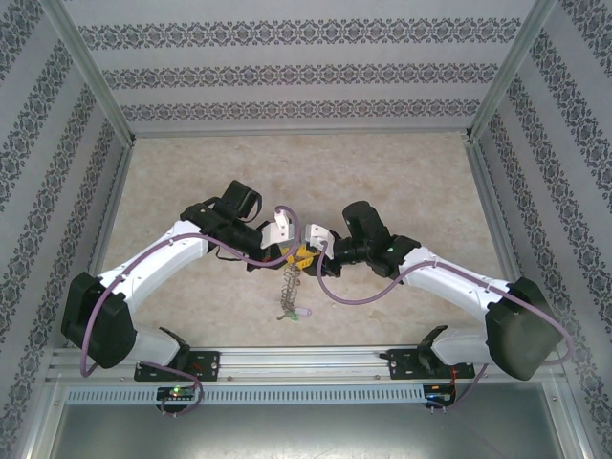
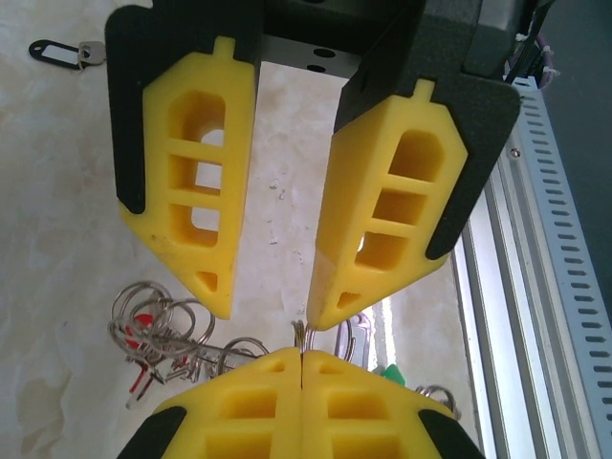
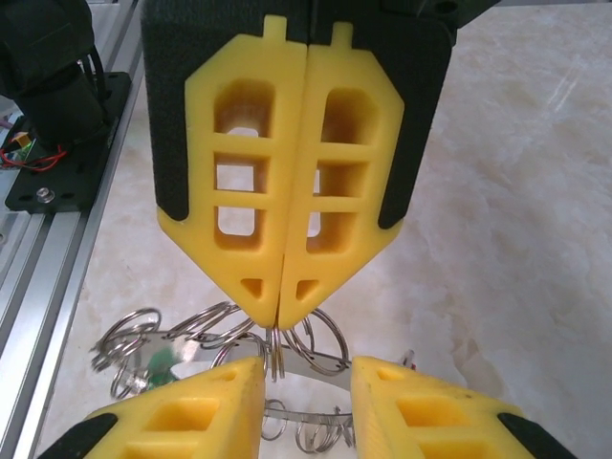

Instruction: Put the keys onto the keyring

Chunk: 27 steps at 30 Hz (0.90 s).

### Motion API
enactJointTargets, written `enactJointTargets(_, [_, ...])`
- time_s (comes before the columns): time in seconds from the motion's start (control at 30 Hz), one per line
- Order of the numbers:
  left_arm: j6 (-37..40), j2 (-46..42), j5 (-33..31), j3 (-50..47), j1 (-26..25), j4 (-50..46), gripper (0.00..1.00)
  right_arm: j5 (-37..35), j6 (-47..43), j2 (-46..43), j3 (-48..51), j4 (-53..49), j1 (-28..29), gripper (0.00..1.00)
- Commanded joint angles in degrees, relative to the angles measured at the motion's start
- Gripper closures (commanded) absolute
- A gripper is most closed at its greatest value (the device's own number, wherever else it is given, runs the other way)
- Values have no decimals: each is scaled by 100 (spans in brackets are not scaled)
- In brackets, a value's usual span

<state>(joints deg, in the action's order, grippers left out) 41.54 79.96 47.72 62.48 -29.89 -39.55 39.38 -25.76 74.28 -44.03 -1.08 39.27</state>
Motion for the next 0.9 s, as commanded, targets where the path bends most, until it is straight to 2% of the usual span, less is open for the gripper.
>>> enactJointTargets(0.0, [38, -225, 154, -27, 42, 217, 100, 65, -117, -186, 114, -51, 60, 69])
enactJointTargets(0.3, [76, -315, 306, -82, 37, 325, 100, -13, -269, 43, -35, -46, 75, 71])
enactJointTargets(0.67, [45, -295, 289, -100, 43, 398, 100, 79, -52, 225, -233, 180, 211, 74])
enactJointTargets(0.73, [47, -302, 288, -113, 41, 405, 100, 63, 18, 260, -226, 287, 227, 79])
enactJointTargets(0.8, [56, -307, 291, -116, 41, 404, 100, 24, 113, 262, -191, 447, 226, 81])
enactJointTargets(0.87, [34, -314, 285, -143, 43, 438, 100, 10, 98, 274, -167, 480, 227, 88])
